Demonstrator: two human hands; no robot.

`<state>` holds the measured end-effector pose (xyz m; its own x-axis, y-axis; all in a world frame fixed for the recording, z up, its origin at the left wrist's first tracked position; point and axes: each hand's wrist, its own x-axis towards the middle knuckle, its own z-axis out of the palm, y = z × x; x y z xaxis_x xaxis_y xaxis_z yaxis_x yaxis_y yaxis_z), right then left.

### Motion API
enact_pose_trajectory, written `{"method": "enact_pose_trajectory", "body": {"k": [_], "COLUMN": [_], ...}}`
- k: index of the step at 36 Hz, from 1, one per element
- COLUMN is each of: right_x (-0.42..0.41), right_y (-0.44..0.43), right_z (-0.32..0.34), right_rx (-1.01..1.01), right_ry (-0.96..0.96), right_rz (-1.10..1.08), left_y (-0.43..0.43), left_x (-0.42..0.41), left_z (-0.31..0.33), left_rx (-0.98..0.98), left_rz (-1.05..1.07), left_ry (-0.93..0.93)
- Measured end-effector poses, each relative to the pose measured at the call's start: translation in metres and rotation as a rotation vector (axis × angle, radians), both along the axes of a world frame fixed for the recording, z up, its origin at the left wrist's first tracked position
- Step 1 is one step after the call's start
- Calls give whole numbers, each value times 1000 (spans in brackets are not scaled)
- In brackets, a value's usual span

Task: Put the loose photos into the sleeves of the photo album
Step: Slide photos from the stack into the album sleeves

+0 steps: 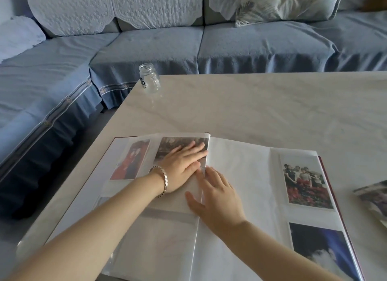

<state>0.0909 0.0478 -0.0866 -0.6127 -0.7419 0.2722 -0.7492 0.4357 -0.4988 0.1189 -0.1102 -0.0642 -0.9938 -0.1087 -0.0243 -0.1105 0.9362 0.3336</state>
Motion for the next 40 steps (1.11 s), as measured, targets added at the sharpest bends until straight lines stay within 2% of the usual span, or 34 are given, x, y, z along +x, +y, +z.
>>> {"method": "enact_pose_trajectory", "body": {"k": [2, 7, 12, 15, 18, 23, 26, 30, 33, 38, 40], "right_x": [0, 1, -1, -10, -24, -61, -84, -114, -127, -132, -129], "right_y": [1, 0, 0, 13, 41, 110, 158, 221, 256, 283, 284], "right_z": [1, 4, 7, 17, 26, 41, 46, 43, 32, 15, 9], "right_rx": [20, 52, 58, 71, 106, 183, 217, 335, 452, 612, 597], "right_ry": [-13, -35, -96, -177, -248, -244, -207, -101, -94, -32, 23], "right_rz": [-3, 9, 55, 145, 229, 50, -111, -347, -482, -464, -470], "left_y": [-7, -23, -11, 8, 37, 93, 127, 159, 171, 177, 176], "left_x": [2, 13, 3, -8, -14, -26, -33, -41, -45, -43, -40], "left_z": [-7, -11, 7, 25, 38, 38, 39, 40, 37, 30, 30], "left_rx": [-50, 33, -33, -25, -52, -4, -18, -66, -86, -52, -15], "left_rz": [64, 382, 463, 557, 496, 265, 196, 83, 59, 88, 109], "left_ry": [-72, -212, -311, -265, -113, 62, -1, -20, -30, -39, -39]}}
